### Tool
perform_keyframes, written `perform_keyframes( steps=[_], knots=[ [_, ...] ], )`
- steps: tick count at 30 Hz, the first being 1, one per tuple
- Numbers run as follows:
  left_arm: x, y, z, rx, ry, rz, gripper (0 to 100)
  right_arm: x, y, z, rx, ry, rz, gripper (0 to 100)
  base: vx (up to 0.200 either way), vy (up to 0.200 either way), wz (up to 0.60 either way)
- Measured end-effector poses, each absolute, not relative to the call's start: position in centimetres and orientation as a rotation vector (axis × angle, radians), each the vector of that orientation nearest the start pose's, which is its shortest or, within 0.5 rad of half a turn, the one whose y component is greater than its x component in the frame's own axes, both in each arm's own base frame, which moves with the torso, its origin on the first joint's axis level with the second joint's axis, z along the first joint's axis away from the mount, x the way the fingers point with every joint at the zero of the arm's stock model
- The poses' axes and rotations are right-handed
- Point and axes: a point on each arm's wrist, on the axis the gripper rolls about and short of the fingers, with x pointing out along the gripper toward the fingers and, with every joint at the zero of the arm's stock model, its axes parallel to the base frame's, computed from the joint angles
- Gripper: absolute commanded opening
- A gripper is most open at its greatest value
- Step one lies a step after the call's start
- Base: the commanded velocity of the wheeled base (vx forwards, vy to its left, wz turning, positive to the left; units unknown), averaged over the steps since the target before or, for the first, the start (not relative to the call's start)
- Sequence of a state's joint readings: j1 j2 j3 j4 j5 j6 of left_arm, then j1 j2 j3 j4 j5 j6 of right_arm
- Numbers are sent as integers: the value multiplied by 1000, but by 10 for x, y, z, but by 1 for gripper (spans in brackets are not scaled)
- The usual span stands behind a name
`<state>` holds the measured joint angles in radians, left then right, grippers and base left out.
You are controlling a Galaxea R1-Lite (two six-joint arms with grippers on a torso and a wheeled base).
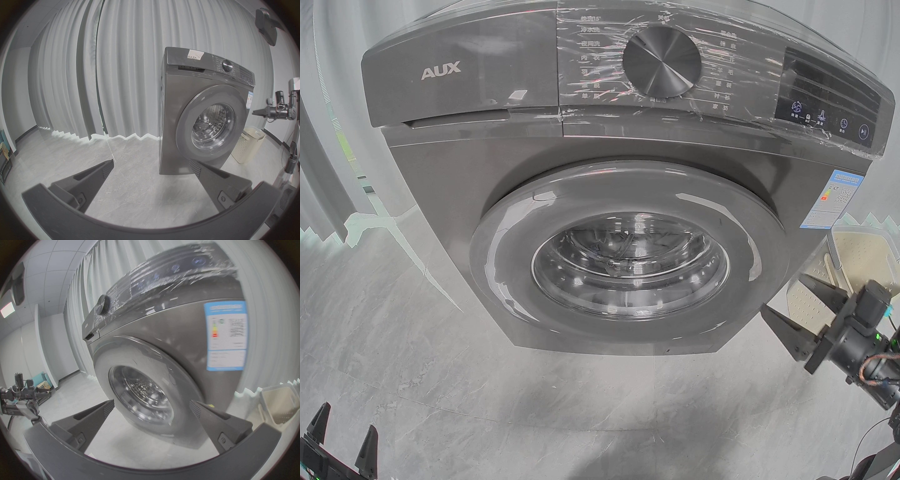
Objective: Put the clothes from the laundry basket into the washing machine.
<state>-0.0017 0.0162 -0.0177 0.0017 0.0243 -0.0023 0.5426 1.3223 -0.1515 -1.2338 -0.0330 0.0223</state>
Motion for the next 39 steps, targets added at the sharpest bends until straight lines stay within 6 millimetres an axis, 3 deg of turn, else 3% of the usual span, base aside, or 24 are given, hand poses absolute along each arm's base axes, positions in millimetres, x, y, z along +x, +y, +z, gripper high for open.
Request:
perform_keyframes(
  steps=[11, 23, 29, 39],
  knots=[
    [-23, 1, 81, -4, 0, 23, 100, 72, 28, 149, 25, 25, 348, 100, 0, 0, 0],
    [-23, 1, 81, -6, 0, 21, 100, 1, 0, 110, 24, 18, 116, 100, 0, 0, 0],
    [-23, 1, 81, -7, 0, 19, 100, -16, -1, 84, 19, 65, 39, 100, 0, 0, 0],
    [-23, 0, 81, -5, 0, 13, 100, -22, 0, 81, 2, 8, 23, 100, 0, 0, 0]
  ],
)
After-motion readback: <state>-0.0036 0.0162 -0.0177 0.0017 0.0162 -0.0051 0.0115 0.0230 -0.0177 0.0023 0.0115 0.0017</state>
